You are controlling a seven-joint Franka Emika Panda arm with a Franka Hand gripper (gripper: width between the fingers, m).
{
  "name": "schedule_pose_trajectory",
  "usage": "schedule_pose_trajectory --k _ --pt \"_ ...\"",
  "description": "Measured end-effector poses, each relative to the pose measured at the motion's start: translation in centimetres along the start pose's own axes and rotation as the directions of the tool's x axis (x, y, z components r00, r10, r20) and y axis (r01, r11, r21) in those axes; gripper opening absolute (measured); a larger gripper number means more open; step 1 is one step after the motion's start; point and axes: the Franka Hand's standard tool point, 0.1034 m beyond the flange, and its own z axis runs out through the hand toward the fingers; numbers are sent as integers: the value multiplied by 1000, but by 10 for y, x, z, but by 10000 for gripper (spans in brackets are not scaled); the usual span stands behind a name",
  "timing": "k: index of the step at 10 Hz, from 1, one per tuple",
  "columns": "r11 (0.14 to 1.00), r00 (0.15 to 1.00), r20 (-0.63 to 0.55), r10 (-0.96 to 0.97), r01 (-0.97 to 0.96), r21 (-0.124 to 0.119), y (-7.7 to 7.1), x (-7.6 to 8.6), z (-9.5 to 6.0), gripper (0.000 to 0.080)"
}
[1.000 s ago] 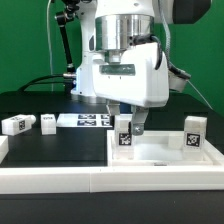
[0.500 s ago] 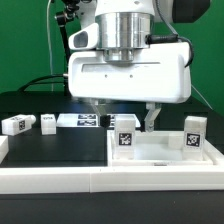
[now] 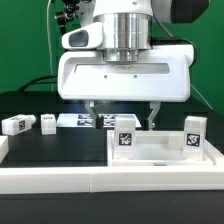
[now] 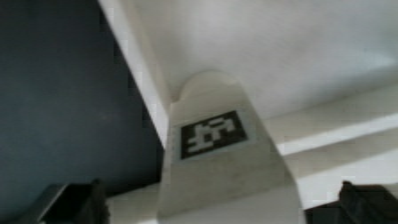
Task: Assemble square table
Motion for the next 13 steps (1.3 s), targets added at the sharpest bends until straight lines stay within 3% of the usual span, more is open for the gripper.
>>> schedule_pose_trajectory --k 4,5,6,7,8,13 --pt "998 998 0 -58 58 -4 2 0 0 648" --pt "998 998 0 -58 58 -4 2 0 0 553" --pt "998 998 0 -58 58 -4 2 0 0 553" --pt "999 999 0 -53 53 -4 2 0 0 352" --pt "1000 1000 0 -19 19 -4 2 0 0 289" --pt "958 958 1 288 -288 -11 8 0 1 289"
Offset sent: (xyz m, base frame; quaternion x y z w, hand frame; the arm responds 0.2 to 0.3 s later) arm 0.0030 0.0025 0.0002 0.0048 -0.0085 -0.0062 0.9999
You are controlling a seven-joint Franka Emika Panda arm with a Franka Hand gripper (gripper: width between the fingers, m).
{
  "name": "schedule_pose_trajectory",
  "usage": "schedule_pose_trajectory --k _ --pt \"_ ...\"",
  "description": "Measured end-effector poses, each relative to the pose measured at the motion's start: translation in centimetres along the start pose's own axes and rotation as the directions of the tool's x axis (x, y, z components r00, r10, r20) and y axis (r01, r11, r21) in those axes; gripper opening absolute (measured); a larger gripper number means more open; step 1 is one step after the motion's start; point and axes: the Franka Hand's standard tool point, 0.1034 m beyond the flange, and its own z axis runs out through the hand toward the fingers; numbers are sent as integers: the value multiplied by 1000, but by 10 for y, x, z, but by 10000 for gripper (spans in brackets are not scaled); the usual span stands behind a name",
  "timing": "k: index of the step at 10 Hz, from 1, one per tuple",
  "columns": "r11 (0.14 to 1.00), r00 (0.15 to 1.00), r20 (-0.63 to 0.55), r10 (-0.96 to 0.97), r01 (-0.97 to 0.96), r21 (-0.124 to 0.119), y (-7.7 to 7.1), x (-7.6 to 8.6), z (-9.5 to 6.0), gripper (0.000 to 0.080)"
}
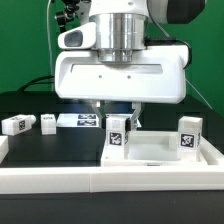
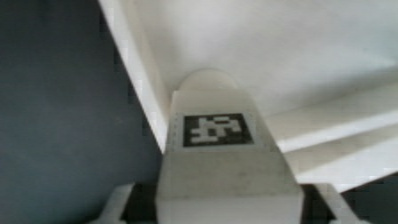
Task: Assemble square table
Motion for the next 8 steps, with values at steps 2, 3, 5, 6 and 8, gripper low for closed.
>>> schedule_pose_trajectory --k 2,3,5,6,8 --pt "997 997 1 74 -74 -3 1 0 0 297" --pt "997 997 1 78 -78 -3 1 0 0 297" --pt "996 996 0 88 -88 0 1 0 -2 395" --pt "993 993 -3 119 -119 8 0 -1 -8 558" --pt "964 964 2 264 -264 21 1 -21 -20 632"
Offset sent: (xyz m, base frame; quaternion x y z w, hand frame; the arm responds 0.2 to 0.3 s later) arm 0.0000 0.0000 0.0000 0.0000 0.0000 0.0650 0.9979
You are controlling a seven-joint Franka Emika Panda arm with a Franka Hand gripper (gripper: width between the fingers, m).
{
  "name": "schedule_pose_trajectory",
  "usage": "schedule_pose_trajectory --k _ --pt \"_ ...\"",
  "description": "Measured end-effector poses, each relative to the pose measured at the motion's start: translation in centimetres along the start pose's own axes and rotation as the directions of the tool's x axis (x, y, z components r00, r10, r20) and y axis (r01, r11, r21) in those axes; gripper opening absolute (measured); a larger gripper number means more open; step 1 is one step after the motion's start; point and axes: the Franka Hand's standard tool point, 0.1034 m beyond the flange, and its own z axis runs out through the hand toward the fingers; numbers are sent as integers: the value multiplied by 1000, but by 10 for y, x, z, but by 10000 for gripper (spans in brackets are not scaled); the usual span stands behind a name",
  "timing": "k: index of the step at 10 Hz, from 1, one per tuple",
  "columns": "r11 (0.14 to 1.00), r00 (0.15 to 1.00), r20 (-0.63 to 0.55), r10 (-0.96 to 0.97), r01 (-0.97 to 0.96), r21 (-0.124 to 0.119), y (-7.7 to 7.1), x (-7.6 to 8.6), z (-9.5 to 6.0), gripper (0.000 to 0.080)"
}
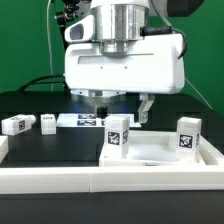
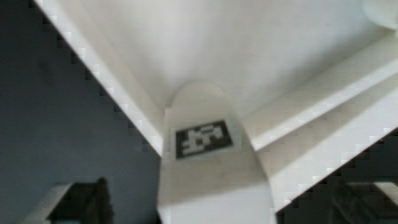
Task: Assemble square table
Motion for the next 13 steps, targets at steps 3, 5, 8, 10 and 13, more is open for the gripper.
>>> schedule_pose_trajectory --k 3,5,8,10,13 --pt "996 996 16 90 -90 -1 5 -14 -5 646" --pt "996 996 16 90 -90 -3 5 -15 -4 649" --pt "996 996 17 90 -90 -5 6 -15 -3 649" --pt "981 981 25 194 -194 -5 11 -24 -2 649" --pt "975 975 20 221 -221 -10 18 -34 4 649"
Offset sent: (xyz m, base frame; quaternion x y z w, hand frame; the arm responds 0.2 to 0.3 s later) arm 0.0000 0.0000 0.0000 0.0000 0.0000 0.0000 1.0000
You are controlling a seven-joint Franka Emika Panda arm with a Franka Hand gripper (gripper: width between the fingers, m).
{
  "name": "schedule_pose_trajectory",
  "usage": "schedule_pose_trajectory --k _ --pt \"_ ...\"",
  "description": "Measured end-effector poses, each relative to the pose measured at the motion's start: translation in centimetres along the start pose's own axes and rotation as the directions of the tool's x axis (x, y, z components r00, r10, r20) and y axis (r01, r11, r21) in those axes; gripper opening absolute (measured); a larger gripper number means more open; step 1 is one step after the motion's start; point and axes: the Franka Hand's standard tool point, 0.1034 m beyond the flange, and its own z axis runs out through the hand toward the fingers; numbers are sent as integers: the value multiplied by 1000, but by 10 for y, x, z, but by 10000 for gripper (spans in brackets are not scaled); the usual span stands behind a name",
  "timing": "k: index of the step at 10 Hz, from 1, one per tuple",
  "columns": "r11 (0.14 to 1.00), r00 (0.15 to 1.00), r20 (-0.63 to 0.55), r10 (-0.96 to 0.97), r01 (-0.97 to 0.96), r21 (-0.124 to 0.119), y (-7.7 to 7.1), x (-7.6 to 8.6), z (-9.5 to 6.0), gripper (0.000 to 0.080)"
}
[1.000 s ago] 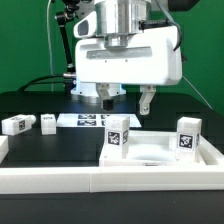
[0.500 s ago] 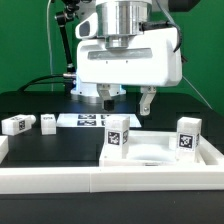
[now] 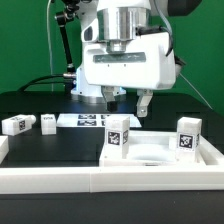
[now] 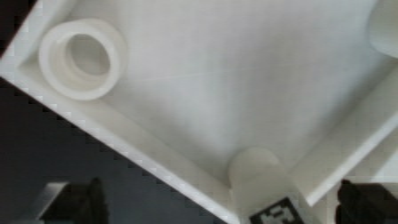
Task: Assemble square table
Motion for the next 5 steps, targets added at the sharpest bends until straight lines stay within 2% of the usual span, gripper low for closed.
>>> schedule_pose_trajectory --k 2,3,5 --pt "999 999 1 35 -35 -2 0 -1 1 649" --pt "990 990 5 138 -138 0 1 -2 2 649" --pt "933 933 12 360 -360 -13 8 -13 8 649"
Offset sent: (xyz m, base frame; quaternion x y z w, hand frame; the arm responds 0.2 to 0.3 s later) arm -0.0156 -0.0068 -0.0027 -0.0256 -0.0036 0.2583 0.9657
